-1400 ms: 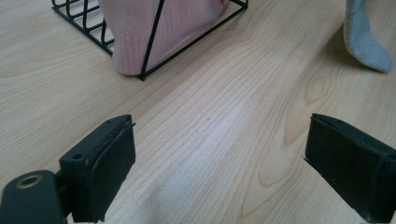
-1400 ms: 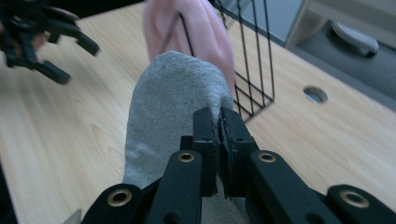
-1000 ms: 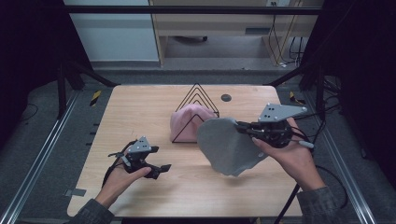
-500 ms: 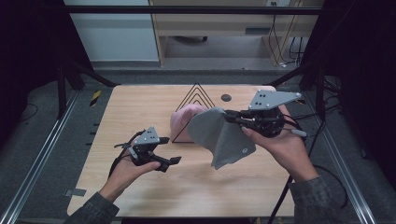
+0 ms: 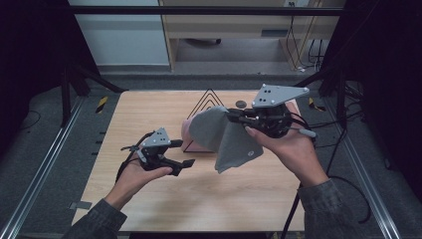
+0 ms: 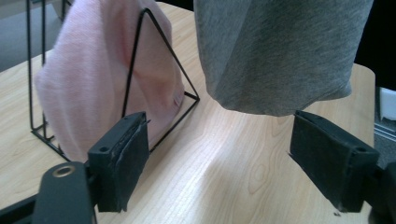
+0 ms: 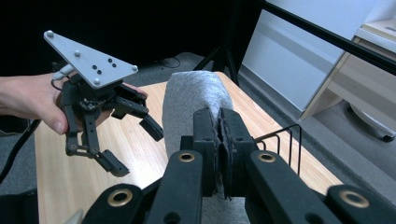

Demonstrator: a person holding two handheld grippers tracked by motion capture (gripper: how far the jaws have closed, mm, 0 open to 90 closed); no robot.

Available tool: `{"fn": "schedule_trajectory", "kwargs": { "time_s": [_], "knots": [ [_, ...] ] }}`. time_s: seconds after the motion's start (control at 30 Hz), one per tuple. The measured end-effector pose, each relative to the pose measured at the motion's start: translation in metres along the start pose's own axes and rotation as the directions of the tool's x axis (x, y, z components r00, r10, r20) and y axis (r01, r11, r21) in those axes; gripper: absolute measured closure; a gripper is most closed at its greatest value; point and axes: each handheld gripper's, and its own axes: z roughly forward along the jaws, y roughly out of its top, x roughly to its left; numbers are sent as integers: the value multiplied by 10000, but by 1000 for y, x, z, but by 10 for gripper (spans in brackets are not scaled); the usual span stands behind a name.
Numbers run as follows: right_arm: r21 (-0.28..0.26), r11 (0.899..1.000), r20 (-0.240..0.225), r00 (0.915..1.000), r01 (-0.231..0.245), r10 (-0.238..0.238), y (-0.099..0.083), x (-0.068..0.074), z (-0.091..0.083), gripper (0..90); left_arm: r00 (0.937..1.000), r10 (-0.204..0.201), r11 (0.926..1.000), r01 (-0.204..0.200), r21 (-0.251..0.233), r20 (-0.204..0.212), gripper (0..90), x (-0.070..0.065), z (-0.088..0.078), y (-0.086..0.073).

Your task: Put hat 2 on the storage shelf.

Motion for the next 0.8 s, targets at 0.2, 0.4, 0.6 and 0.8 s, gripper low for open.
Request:
{"fn": "schedule_trajectory", "kwargs": {
  "time_s": [0.2,0.4,0.6,0.8],
  "knots": [
    [-18,10000,-65,10000,47,-47,6,3,5,864,9998,-175,9997,175,-164,-19,246,6,0,3],
    [-22,10000,-132,9999,84,-84,9,6,9,864,9998,-188,9994,185,-285,-97,288,8,1,7],
    [-67,9999,-177,9998,76,-77,10,7,11,864,9999,-85,9985,89,-549,80,360,5,2,10],
    [-71,10000,-210,9998,-67,66,6,7,16,863,9999,-70,9978,76,-652,95,506,5,14,12]
  ]
}}
